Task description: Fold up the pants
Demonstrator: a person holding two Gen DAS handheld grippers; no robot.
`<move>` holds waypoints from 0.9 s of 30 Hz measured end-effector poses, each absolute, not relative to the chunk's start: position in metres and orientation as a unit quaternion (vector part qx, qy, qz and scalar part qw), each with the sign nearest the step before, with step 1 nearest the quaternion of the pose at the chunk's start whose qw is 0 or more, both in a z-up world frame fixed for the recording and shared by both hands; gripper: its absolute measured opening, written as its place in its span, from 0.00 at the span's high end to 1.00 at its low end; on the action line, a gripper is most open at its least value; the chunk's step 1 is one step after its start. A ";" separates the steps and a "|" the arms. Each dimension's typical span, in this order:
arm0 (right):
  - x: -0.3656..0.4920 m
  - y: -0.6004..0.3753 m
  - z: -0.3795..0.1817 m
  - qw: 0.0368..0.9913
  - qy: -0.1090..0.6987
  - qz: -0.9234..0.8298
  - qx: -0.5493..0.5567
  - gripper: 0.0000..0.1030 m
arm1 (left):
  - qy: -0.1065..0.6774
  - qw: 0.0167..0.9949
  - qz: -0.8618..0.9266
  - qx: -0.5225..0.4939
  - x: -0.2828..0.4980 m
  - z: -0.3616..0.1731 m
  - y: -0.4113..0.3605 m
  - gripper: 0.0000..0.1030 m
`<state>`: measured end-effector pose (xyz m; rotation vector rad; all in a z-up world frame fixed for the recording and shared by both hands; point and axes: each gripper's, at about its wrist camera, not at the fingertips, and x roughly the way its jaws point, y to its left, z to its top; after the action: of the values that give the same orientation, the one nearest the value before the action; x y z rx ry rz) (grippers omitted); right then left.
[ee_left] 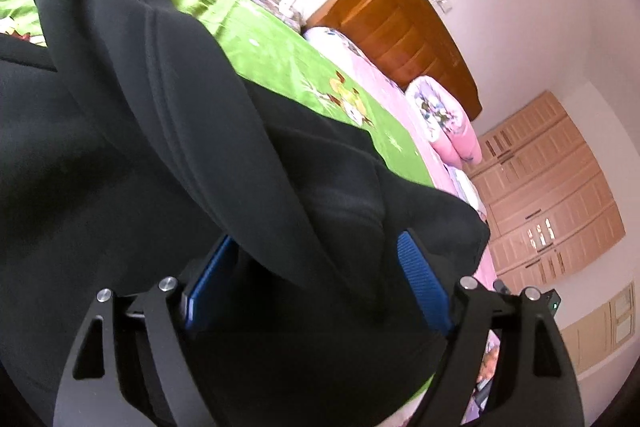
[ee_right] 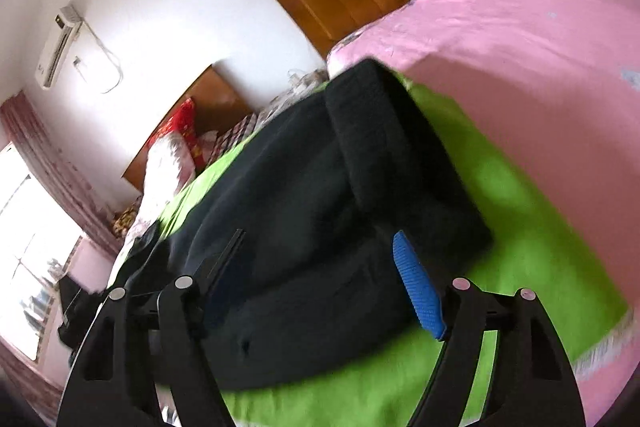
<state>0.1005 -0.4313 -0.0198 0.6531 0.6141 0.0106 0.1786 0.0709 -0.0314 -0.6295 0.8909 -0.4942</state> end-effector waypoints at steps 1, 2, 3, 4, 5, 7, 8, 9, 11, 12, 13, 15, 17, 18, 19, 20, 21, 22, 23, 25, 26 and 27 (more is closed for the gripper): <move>0.114 -0.442 -0.021 0.892 0.304 -0.004 0.336 0.29 | 0.420 0.824 -0.231 -0.301 0.180 -0.032 0.073 0.20; 0.126 -0.453 -0.025 0.879 0.314 -0.007 0.358 0.29 | 0.421 0.821 -0.230 -0.308 0.186 -0.031 0.075 0.20; 0.128 -0.464 -0.030 0.873 0.322 -0.010 0.367 0.29 | 0.422 0.819 -0.231 -0.313 0.185 -0.031 0.079 0.19; 0.137 -0.469 -0.034 0.867 0.336 -0.013 0.369 0.32 | 0.423 0.817 -0.232 -0.316 0.187 -0.032 0.080 0.19; 0.142 -0.471 -0.036 0.867 0.343 -0.011 0.360 0.39 | 0.424 0.815 -0.233 -0.319 0.190 -0.032 0.082 0.19; 0.142 -0.463 -0.032 0.882 0.345 -0.014 0.320 0.61 | 0.431 0.808 -0.237 -0.324 0.198 -0.034 0.078 0.25; 0.141 -0.461 -0.030 0.888 0.343 -0.011 0.307 0.69 | 0.432 0.808 -0.239 -0.321 0.196 -0.036 0.078 0.44; 0.138 -0.459 -0.028 0.890 0.341 -0.007 0.304 0.76 | 0.436 0.813 -0.234 -0.306 0.202 -0.037 0.077 0.64; 0.132 -0.455 -0.021 0.899 0.331 -0.007 0.285 0.82 | 0.436 0.825 -0.222 -0.282 0.203 -0.037 0.076 0.81; 0.129 -0.453 -0.015 0.906 0.324 -0.010 0.272 0.84 | 0.427 0.831 -0.220 -0.279 0.201 -0.032 0.077 0.85; 0.121 -0.449 -0.010 0.911 0.316 -0.009 0.266 0.84 | 0.419 0.837 -0.219 -0.277 0.198 -0.025 0.077 0.85; 0.108 -0.446 0.007 0.917 0.299 -0.002 0.264 0.85 | 0.387 0.859 -0.212 -0.261 0.181 -0.004 0.083 0.85; 0.095 -0.442 0.022 0.921 0.295 0.003 0.256 0.85 | 0.355 0.879 -0.211 -0.240 0.162 0.024 0.085 0.85; 0.090 -0.443 0.029 0.921 0.296 0.002 0.252 0.85 | 0.346 0.885 -0.212 -0.228 0.150 0.035 0.085 0.85; 0.085 -0.443 0.034 0.922 0.296 -0.001 0.248 0.85 | 0.344 0.885 -0.218 -0.225 0.141 0.041 0.087 0.85; 0.080 -0.446 0.038 0.924 0.299 -0.009 0.238 0.85 | 0.346 0.882 -0.226 -0.225 0.133 0.042 0.089 0.85; 0.078 -0.448 0.040 0.924 0.303 -0.012 0.233 0.84 | 0.357 0.880 -0.228 -0.215 0.125 0.041 0.087 0.84; 0.077 -0.450 0.039 0.922 0.313 -0.017 0.225 0.83 | 0.368 0.879 -0.226 -0.202 0.120 0.035 0.084 0.84; 0.078 -0.451 0.034 0.919 0.331 -0.023 0.213 0.79 | 0.382 0.878 -0.220 -0.185 0.117 0.026 0.080 0.82; 0.086 -0.454 0.015 0.907 0.371 -0.037 0.195 0.49 | 0.413 0.876 -0.195 -0.156 0.118 -0.004 0.070 0.80; 0.089 -0.457 0.004 0.903 0.379 -0.039 0.200 0.40 | 0.425 0.871 -0.191 -0.155 0.119 -0.017 0.071 0.78; 0.092 -0.461 -0.009 0.897 0.387 -0.033 0.210 0.31 | 0.442 0.864 -0.188 -0.153 0.121 -0.034 0.067 0.70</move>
<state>0.0919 -0.4609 -0.0094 0.4351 0.8010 -0.0683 0.1209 0.0672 -0.0344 -0.3203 0.9262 -0.3943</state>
